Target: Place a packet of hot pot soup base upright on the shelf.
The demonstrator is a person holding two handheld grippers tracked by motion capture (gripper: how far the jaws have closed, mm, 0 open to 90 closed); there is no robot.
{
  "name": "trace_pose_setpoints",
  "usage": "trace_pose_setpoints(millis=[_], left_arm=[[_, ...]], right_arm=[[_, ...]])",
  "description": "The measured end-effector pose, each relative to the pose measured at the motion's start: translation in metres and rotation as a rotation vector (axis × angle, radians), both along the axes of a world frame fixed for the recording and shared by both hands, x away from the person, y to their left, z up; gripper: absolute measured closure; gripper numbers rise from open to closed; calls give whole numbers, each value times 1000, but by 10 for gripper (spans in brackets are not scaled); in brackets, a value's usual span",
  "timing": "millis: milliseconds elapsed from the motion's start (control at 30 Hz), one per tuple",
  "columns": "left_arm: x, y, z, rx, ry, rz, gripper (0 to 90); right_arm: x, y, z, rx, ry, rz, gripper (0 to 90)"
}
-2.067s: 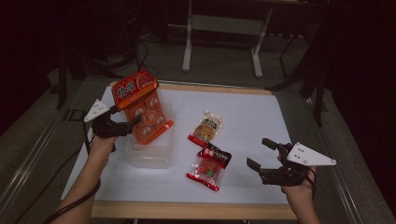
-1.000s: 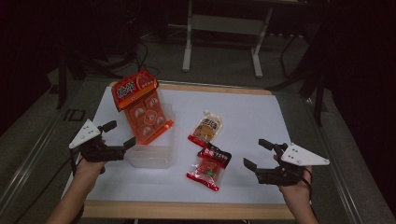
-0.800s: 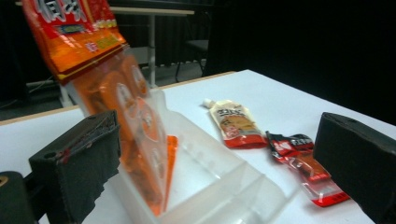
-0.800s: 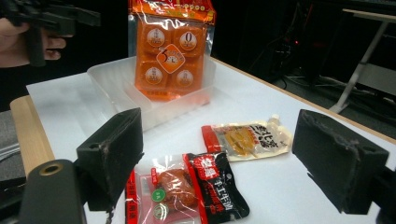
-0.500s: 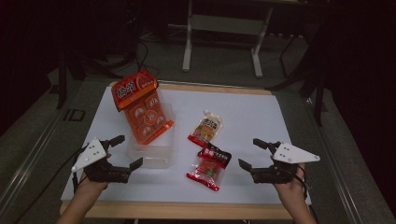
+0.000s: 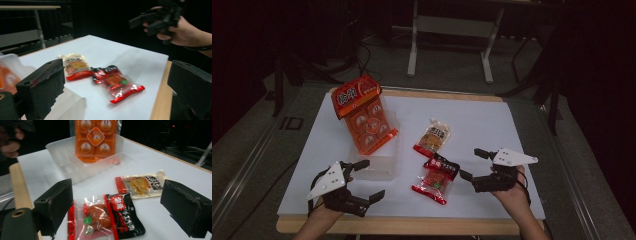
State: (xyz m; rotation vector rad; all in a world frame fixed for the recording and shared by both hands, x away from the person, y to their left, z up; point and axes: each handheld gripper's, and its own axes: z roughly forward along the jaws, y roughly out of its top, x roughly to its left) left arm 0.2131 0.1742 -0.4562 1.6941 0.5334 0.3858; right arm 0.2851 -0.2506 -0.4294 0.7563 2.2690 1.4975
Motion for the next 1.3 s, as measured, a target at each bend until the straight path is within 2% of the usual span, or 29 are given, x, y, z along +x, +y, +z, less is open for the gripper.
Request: trace_pose_setpoints(millis=[67,133,167,300,400,433,667,700,867,900,967,1167,1300], left_arm=[[-1,-2,0,7,-2,-12,17],[-2,-6,-2,-2,-11,-37,17],[-3,-11,-5,11,-16,-61,17],[-5,-15,-7,11,-11,-69,17],[-5,-16,-8,4,8,-71,17],[-5,-18,-10,1,29,-73,17],[-4,-23,-18,2,28,-62,17],[-3,-25,-20,9,50,-68,17],[-2,-28,-26,25,61,-62,17],[-2,-31,-30,39,60,-54,17],[-1,-32,-31,36,70,-60,17],[-1,-35,-35,50,67,-60,17],[0,-35,-36,49,71,-47,17]], right_arm=[[2,1,-1,0,9,11,108],[7,4,-5,-12,6,9,127],[11,7,-8,-17,10,8,134],[17,11,-16,-34,16,16,139],[20,14,-20,-60,22,26,139],[23,17,-23,-75,36,38,157],[30,23,-29,-76,42,46,166],[33,24,-31,-73,45,43,197],[38,27,-34,-72,50,50,210],[42,29,-38,-76,55,50,218],[44,31,-40,-83,54,53,232],[53,35,-50,-105,74,62,255],[58,36,-54,-111,86,57,256]])
